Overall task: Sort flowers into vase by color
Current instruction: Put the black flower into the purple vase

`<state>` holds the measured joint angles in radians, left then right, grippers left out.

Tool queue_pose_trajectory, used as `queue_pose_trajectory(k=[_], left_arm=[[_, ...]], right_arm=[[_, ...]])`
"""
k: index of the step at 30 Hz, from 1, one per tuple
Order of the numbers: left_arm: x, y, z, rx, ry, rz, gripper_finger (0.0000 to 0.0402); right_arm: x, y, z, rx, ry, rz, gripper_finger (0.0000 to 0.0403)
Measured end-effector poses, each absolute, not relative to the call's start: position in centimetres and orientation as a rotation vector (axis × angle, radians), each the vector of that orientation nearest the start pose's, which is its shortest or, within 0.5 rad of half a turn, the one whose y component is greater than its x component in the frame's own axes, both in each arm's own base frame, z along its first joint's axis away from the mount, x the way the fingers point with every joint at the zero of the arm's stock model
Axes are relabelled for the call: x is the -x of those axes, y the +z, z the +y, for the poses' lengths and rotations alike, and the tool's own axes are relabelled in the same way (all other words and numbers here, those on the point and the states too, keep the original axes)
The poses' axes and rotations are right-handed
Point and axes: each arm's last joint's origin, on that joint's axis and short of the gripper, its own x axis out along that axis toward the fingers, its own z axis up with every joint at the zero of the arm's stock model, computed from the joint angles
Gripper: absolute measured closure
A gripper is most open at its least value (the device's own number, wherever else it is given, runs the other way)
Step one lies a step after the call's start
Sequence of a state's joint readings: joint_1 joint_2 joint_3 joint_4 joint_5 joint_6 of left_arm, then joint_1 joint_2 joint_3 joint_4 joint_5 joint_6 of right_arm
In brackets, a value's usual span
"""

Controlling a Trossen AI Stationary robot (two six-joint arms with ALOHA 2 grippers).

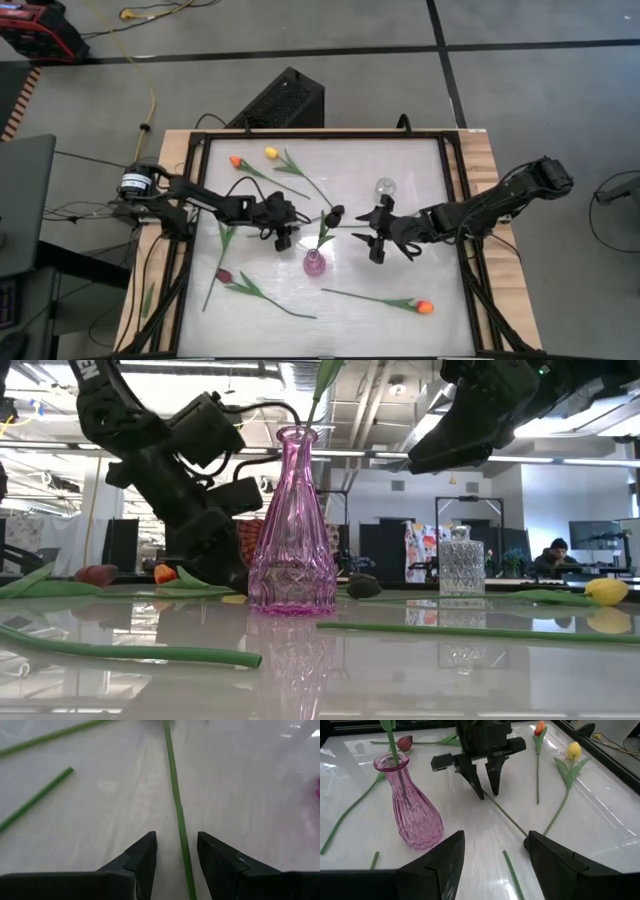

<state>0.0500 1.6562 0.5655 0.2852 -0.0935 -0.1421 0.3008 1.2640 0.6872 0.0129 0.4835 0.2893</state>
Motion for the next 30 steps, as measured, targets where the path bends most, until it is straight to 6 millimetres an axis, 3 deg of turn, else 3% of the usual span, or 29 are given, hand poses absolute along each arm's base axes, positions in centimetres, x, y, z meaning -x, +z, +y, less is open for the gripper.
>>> queue_pose_trajectory(k=[4, 9, 16, 20, 30], left_arm=[[-27.6, 10.1, 1.3, 0.090, 0.177, 0.824, 0.0293], [-27.6, 10.2, 0.8, 0.069, 0.176, 0.822, 0.0386], [-27.7, 10.8, 1.0, 0.042, 0.220, 0.772, 0.0400], [-27.6, 12.7, 1.4, -0.012, 0.323, 0.681, 0.0401], [-25.4, 21.3, 1.5, -0.048, 0.372, 0.300, 0.0401]], right_arm=[[-25.0, 22.2, 6.3, -0.068, -0.251, 0.489, 0.0159], [-25.0, 22.2, 6.3, -0.069, -0.251, 0.488, 0.0159], [-25.0, 22.2, 6.4, -0.083, -0.243, 0.489, 0.0159], [-24.9, 22.2, 6.5, -0.093, -0.241, 0.494, 0.0159], [-24.6, 22.1, 7.5, -0.082, -0.198, 0.499, 0.0159]])
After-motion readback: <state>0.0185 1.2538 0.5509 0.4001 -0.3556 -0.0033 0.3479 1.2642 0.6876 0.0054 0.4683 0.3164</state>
